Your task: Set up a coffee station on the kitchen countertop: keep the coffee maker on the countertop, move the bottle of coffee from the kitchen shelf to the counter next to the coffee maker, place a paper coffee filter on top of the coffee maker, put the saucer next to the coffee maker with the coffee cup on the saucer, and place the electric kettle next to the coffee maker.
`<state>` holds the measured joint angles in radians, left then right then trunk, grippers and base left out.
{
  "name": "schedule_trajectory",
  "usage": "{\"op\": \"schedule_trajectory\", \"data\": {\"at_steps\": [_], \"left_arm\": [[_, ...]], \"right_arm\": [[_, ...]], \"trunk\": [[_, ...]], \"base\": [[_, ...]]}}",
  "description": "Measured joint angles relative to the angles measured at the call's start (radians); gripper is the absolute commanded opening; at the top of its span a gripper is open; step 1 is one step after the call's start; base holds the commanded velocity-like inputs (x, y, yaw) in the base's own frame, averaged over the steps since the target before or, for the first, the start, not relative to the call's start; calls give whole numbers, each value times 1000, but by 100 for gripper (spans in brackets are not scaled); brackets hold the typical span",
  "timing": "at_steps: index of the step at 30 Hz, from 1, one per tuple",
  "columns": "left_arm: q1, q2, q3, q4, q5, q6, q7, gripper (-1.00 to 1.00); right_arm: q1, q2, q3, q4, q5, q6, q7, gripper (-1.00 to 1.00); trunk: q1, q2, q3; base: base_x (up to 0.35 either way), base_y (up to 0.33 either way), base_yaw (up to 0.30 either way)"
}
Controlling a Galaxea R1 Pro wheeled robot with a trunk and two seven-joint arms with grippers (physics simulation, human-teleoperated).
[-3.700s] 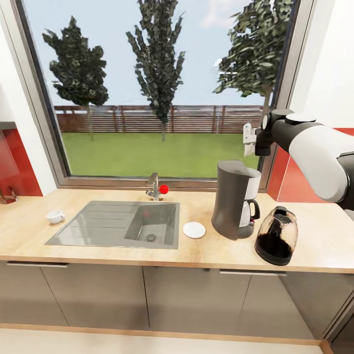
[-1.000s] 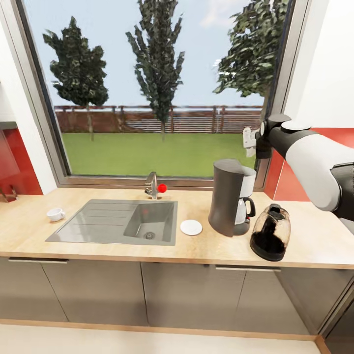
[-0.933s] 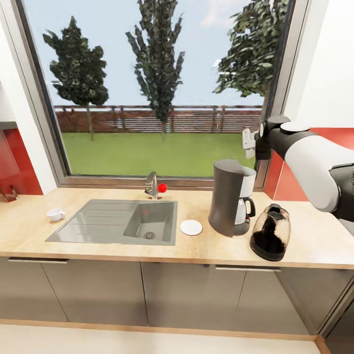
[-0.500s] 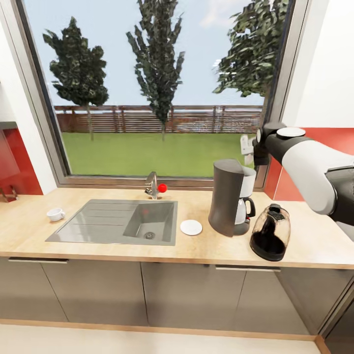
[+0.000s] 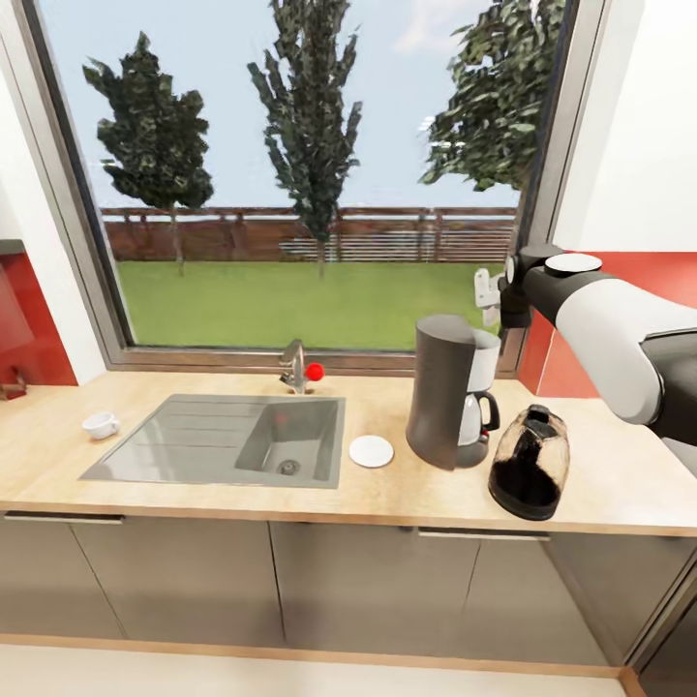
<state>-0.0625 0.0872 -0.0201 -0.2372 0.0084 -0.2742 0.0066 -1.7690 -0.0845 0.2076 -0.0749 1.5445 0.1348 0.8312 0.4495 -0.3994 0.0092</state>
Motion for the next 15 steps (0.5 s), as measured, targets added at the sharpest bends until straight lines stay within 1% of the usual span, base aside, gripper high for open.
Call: {"op": "schedule_trajectory", "data": {"at_steps": [7,15], "left_arm": [[0,0,2,0,0,0,0,100],[0,0,2,0,0,0,0,100]], "right_arm": [[4,-1,0,1,3,0,0,-100],[24,0,0,1,4,0,0,-100]], "trunk": [[0,0,0],[0,0,0]], "base": [[12,-14,0],[0,0,0]]}}
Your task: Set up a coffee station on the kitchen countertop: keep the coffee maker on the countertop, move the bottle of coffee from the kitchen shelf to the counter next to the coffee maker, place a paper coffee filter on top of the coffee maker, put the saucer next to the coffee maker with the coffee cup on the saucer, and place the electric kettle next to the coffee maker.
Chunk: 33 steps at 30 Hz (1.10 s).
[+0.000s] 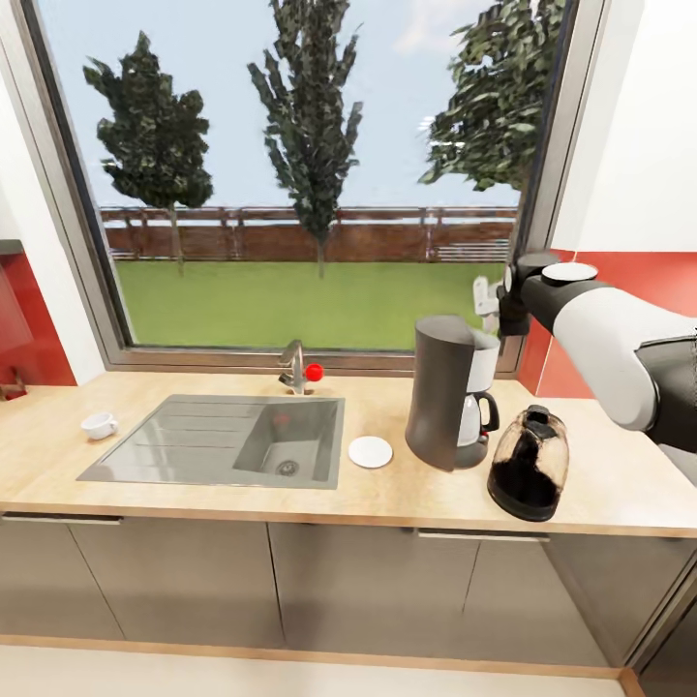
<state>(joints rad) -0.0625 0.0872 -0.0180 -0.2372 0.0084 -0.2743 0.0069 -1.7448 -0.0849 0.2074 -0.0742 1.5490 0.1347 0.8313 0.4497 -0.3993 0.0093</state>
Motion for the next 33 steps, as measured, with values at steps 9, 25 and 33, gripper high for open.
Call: {"op": "schedule_trajectory", "data": {"at_steps": [9,25,33], "left_arm": [[0,0,0,0,1,0,0,100],[2,0,1,0,1,0,0,100],[2,0,1,0,4,0,0,100]], "right_arm": [[7,2,0,0,0,0,0,-100],[15,1,0,1,0,2,-1,-100],[26,1,0,-1,0,2,-1,-100]], "trunk": [[0,0,0],[0,0,0],[0,0,0]], "base": [[1,0,0],[65,-26,0],[126,0,0]]}}
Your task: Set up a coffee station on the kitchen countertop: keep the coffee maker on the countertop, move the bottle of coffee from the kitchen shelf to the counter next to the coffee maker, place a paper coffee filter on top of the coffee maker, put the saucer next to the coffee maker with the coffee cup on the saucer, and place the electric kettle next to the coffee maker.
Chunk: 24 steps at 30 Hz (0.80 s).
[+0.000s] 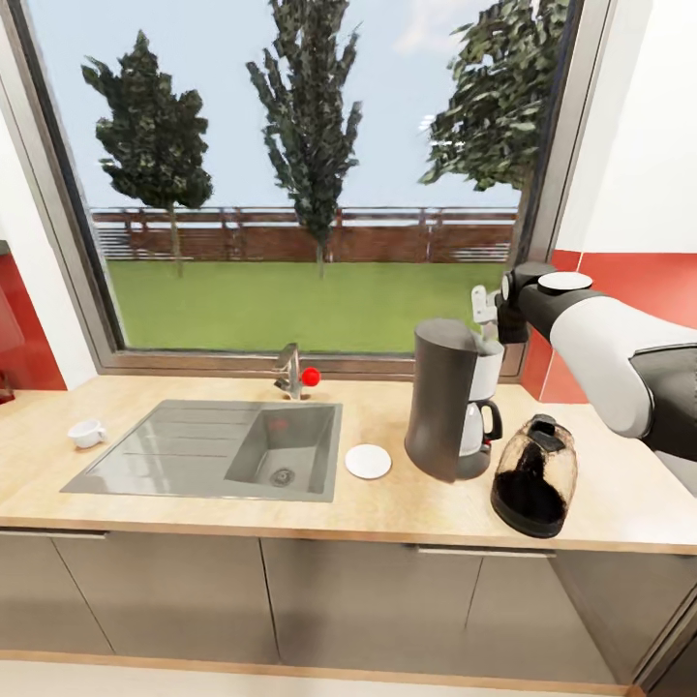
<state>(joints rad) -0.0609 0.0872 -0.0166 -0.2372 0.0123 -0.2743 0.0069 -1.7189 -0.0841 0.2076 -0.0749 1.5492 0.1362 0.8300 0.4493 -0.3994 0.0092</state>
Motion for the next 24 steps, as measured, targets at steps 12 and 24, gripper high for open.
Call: {"op": "schedule_trajectory", "data": {"at_steps": [12,24], "left_arm": [[0,0,0,0,2,0,0,100],[0,0,0,0,3,0,0,100]], "right_arm": [[5,1,0,0,0,0,0,-100],[14,2,0,0,0,0,1,-100]], "trunk": [[0,0,0],[0,0,0]], "base": [[36,0,0],[0,0,0]]}}
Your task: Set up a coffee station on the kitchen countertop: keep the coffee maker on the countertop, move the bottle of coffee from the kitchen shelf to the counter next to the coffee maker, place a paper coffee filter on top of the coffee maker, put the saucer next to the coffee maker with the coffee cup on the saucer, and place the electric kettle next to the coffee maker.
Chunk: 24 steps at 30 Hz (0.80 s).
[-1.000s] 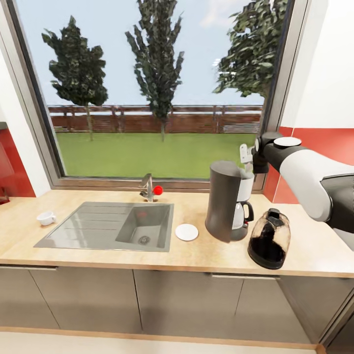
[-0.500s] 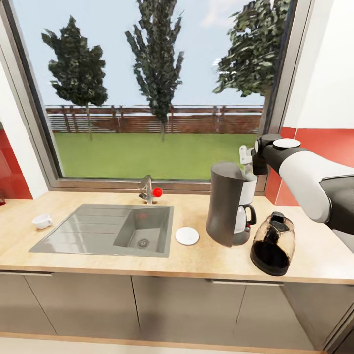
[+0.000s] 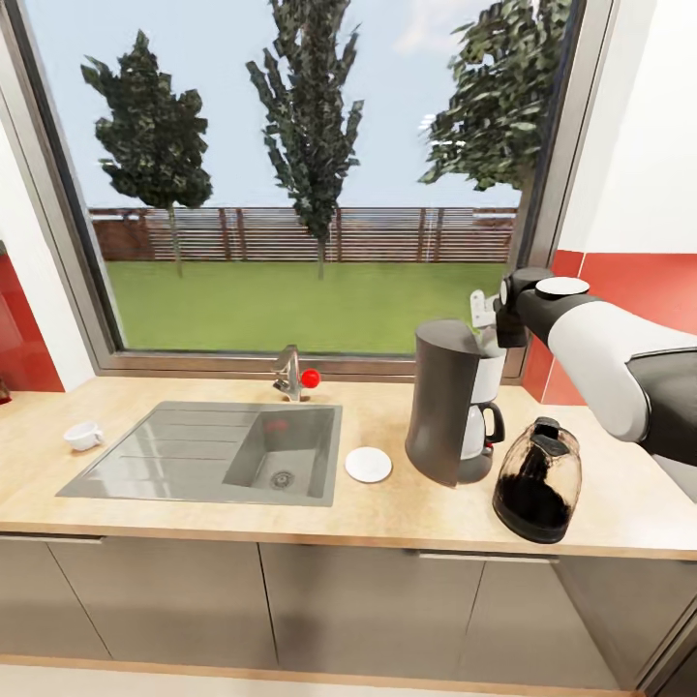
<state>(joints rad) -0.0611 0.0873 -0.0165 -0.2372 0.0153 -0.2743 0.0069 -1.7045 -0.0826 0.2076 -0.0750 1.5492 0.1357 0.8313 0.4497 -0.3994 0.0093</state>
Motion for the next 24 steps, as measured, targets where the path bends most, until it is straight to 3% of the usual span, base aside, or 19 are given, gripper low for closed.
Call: {"op": "schedule_trajectory", "data": {"at_steps": [5,13,24], "left_arm": [[0,0,0,0,0,0,0,100],[29,4,6,46,-8,8,3,100],[42,7,8,108,-4,3,3,100]], "right_arm": [[0,-1,0,-1,1,0,0,-100],[-11,25,7,-17,6,7,-8,-100],[-12,27,9,-41,7,14,-5,-100]], "trunk": [[0,0,0],[0,0,0],[0,0,0]], "base": [[0,0,0],[0,0,0],[0,0,0]]}}
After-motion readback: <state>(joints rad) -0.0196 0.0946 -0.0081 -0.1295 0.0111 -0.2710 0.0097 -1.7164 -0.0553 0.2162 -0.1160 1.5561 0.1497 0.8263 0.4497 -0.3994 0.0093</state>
